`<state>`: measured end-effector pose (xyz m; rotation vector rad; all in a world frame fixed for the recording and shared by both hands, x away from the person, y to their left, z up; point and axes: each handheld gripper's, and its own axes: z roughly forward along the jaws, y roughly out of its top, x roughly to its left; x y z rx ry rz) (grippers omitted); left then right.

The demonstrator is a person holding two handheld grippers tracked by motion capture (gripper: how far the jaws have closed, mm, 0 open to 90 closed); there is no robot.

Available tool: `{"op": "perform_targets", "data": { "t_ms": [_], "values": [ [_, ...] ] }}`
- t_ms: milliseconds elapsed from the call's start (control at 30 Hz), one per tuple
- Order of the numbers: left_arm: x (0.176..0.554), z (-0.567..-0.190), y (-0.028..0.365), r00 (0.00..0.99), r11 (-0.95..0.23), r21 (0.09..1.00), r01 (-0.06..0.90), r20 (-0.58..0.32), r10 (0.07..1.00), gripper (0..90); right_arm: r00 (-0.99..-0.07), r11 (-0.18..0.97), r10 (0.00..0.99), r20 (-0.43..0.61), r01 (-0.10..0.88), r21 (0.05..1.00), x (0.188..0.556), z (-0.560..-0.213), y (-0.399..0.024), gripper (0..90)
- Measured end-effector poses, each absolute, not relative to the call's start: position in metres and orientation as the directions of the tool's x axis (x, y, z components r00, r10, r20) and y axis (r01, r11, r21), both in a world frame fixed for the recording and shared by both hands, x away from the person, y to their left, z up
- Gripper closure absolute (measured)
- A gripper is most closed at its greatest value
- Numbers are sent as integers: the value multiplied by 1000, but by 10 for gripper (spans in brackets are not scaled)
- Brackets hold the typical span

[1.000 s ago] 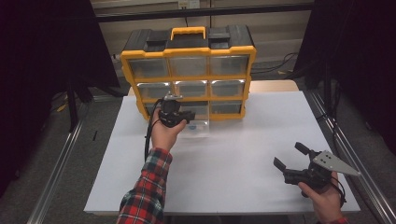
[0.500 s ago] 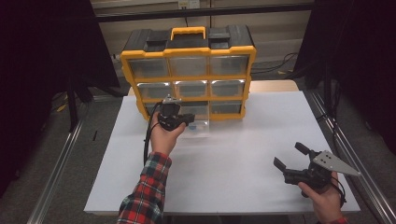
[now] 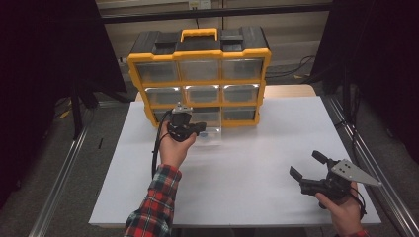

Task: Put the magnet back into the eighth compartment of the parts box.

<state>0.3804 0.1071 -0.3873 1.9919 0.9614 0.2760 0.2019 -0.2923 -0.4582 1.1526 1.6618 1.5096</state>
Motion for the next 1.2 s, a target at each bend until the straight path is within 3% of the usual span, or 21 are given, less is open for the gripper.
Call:
{"op": "perform_targets", "data": {
  "t_ms": [800,867,933,1067,1100,1200],
  "values": [
    [371,-400,107,658,-282,795,537,-185,730,900,-445,-20,889,109,200,980,202,-459,-292,5],
    [370,-402,105,643,-240,805,542,-213,736,900,-445,-20,889,108,197,980,202,-459,-292,6],
    [371,-403,107,659,-281,797,535,-186,729,900,-446,-21,889,109,198,980,202,-458,-292,6],
    [370,-405,105,636,-237,805,543,-211,742,900,-447,-20,888,107,196,980,202,-458,-292,5],
    [371,-404,109,655,-288,795,534,-174,735,900,-446,-20,888,107,196,980,202,-458,-292,6],
    [369,-406,106,630,-233,803,548,-213,747,900,-446,-20,889,108,197,980,202,-458,-292,5]
  ]
}}
